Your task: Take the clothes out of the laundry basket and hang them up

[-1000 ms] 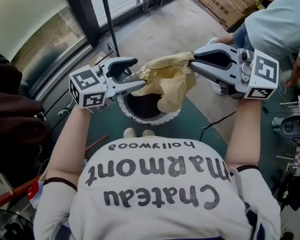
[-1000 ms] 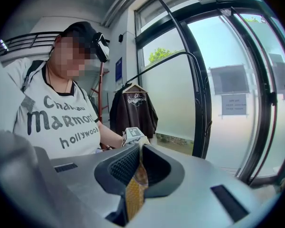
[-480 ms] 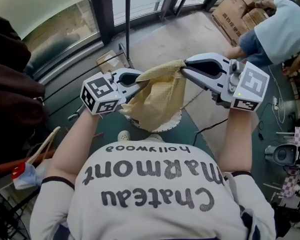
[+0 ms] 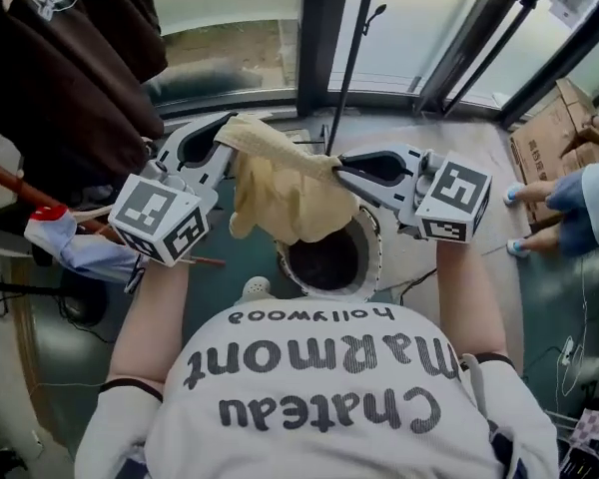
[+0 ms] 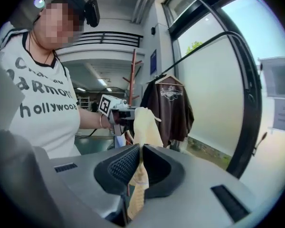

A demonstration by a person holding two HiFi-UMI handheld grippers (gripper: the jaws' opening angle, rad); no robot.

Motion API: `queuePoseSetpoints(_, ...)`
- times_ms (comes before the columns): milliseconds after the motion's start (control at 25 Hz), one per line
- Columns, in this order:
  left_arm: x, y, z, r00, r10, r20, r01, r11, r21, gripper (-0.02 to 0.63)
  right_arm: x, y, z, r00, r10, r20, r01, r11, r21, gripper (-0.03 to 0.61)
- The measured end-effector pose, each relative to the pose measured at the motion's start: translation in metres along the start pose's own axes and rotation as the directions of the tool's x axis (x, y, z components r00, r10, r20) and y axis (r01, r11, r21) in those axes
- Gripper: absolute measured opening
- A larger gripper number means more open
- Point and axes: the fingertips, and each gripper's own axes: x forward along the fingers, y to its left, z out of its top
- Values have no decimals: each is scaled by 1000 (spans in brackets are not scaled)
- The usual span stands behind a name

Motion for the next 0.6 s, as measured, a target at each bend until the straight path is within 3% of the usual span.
queuePoseSetpoints(120,-40,3,27,985,165,52,-165,986,14,23,30,26,9,989,149,20,-148,986,-76,46)
queuePoseSetpoints(280,-98,10,46,939,335,79,-335,942,-16,23,73,62,27,949,312,42,-306,946,-110,48)
queuePoseSetpoints(360,-134,16,50,908,411,78,-410,911,-32,23,100,90,34,918,392,65,-384,917,-107,56)
queuePoseSetpoints(480,-190,26,57,852,518,77,-518,855,-21,23,144,137,45,865,492,101,-482,869,-112,124)
queuePoseSetpoints(520,-206,30,60,834,545,81,-546,838,-19,22,157,151,51,852,513,108,-500,857,-126,124)
queuePoseSetpoints(600,-237,37,64,805,587,89,-588,809,-14,23,177,173,63,830,544,123,-528,837,-140,46)
